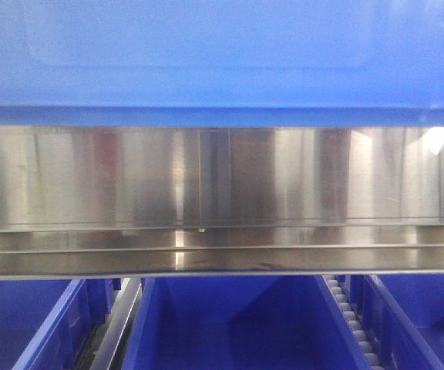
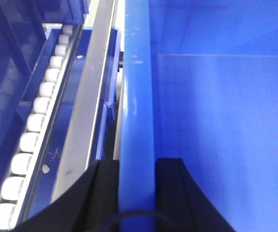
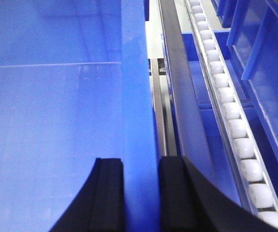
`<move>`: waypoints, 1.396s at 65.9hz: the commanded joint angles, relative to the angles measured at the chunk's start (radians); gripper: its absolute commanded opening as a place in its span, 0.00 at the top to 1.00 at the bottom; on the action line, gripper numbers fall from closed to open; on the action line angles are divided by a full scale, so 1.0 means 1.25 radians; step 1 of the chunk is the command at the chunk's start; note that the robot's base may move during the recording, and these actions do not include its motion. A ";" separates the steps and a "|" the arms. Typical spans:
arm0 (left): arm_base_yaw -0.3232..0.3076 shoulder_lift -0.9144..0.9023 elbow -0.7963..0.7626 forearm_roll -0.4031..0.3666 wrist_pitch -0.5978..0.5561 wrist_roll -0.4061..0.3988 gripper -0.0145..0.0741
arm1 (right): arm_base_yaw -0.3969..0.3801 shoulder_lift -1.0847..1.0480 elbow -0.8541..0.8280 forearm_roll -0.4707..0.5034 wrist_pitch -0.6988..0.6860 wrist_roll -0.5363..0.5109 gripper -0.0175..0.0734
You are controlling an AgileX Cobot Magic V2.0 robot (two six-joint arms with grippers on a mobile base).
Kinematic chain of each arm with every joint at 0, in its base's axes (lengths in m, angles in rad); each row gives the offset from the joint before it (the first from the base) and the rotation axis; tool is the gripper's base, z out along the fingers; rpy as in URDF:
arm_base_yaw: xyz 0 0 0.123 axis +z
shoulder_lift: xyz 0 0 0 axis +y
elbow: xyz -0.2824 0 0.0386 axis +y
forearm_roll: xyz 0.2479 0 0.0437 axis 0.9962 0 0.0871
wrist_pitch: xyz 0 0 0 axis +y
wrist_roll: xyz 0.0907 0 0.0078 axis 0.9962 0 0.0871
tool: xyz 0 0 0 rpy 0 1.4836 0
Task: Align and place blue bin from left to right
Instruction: 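Lift the held blue bin higher and pull it off the shelf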
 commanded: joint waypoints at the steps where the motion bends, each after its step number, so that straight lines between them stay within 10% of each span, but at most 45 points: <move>1: -0.014 -0.009 -0.005 0.027 -0.073 -0.002 0.96 | 0.005 -0.009 -0.007 -0.011 -0.085 0.006 0.89; 92: -0.014 -0.009 -0.005 0.027 -0.073 -0.002 0.96 | 0.005 -0.009 -0.007 -0.011 -0.085 0.006 0.89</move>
